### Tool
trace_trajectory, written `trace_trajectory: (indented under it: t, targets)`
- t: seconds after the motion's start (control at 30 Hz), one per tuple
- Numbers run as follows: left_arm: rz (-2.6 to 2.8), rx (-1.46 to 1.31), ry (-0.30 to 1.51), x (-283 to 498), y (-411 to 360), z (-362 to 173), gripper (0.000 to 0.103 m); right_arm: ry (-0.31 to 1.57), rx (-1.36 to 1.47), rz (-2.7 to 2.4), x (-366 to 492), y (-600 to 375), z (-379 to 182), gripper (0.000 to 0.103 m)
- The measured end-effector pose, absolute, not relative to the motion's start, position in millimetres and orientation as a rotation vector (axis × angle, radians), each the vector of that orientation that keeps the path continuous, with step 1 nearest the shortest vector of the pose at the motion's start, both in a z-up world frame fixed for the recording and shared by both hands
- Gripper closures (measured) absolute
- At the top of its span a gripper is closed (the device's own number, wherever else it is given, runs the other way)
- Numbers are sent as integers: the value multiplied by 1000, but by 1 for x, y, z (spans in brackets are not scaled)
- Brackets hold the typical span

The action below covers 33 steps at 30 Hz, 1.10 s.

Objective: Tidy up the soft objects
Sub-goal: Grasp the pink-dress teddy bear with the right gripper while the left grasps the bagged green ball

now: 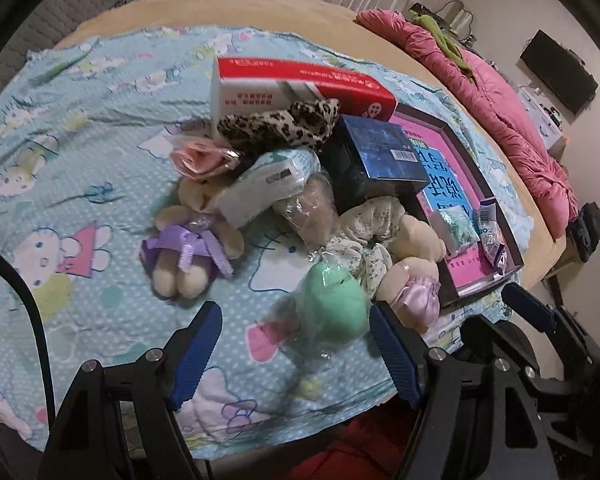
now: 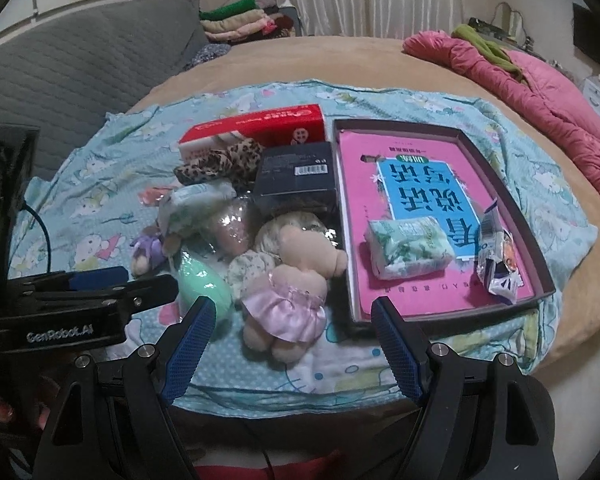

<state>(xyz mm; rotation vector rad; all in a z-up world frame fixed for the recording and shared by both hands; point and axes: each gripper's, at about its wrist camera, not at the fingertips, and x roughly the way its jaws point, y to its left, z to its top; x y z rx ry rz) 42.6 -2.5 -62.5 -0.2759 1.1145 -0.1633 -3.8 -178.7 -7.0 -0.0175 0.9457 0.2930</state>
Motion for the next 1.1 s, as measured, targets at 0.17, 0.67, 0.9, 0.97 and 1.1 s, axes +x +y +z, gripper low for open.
trace_trajectory:
  t: [0.17,0.67,0.9,0.97,1.1]
  targets:
    - [-181,-309,1152,55,-7,-77,27,977,-14,285,-1,-181,-14,22]
    - [-248,-353,1172,76,-11,-94,44,1023,-23,311,12,-164,-37,22]
    - [-270,-364,1155,76,-1,-95,52,1055,-29,315,21,-154,-53,22]
    - [-278,-377,1151,75,3,-96,53,1057,-37,316,23,-152,-56,22]
    - [-288,-389,1149,76,9,-97,55,1050,-48,306,28,-149,-60,27]
